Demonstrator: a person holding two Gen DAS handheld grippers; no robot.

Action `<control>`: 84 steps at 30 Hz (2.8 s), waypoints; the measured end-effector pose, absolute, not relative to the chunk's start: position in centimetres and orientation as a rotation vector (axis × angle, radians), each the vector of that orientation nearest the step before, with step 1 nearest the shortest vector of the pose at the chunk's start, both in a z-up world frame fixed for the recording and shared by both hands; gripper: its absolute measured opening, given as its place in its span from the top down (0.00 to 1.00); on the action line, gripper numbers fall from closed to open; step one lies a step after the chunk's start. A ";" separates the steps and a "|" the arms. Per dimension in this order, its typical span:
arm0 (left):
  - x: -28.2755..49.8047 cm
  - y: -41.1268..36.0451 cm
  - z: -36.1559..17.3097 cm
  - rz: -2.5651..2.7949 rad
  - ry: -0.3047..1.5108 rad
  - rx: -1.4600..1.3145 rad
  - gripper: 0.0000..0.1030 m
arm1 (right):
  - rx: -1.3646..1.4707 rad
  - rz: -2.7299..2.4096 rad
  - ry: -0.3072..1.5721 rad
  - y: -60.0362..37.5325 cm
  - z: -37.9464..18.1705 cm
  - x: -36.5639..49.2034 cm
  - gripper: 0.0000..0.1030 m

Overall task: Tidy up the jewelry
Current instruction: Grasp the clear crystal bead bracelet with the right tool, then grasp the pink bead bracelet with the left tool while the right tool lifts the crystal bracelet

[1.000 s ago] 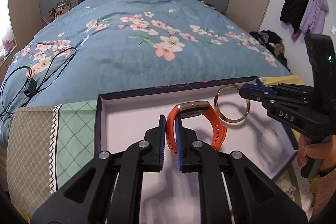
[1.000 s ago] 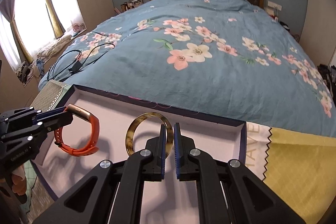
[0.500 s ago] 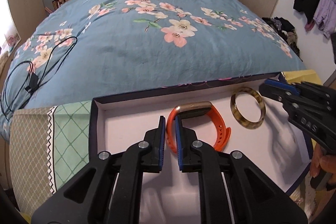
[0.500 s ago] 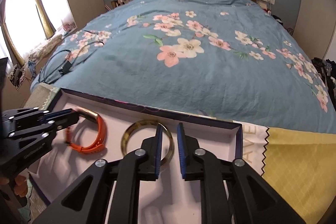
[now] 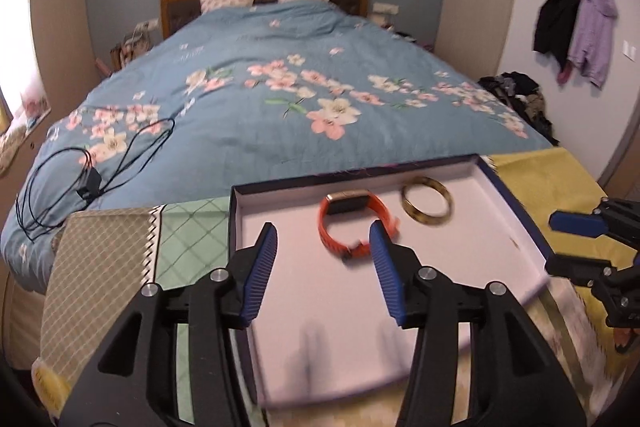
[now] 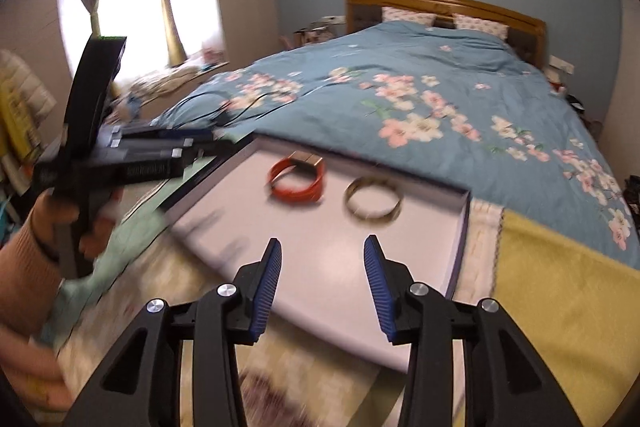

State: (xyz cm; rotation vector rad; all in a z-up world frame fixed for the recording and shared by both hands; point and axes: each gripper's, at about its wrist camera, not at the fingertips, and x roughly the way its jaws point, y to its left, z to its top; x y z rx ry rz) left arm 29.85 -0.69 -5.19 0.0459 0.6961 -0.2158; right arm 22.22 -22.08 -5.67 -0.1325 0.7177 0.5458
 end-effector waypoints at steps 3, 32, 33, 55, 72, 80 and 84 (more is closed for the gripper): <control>26.1 -0.7 -5.0 -0.260 0.673 0.058 0.52 | -0.171 0.572 0.739 -22.5 -6.8 19.5 0.61; 14.1 -0.3 -9.7 -0.355 0.734 0.030 0.48 | -0.237 0.563 0.840 -22.3 -11.4 14.6 0.99; 14.1 -0.3 -9.6 -0.356 0.734 0.028 0.48 | -0.232 0.563 0.843 -22.3 -11.4 14.6 0.99; 12.4 0.3 -10.4 -0.391 0.761 0.042 0.48 | -0.161 0.575 0.816 -22.2 -10.3 15.5 0.92; 12.7 -0.8 -12.0 -0.448 0.857 0.104 0.68 | -0.032 0.551 0.678 -24.7 -5.9 13.6 0.92; 12.7 -0.1 -12.2 -0.444 0.874 0.100 0.78 | 0.018 0.564 0.654 -25.1 -5.2 13.7 0.92; 12.6 0.0 -12.1 -0.438 0.870 0.090 0.81 | 0.041 0.568 0.648 -25.4 -5.0 13.7 0.92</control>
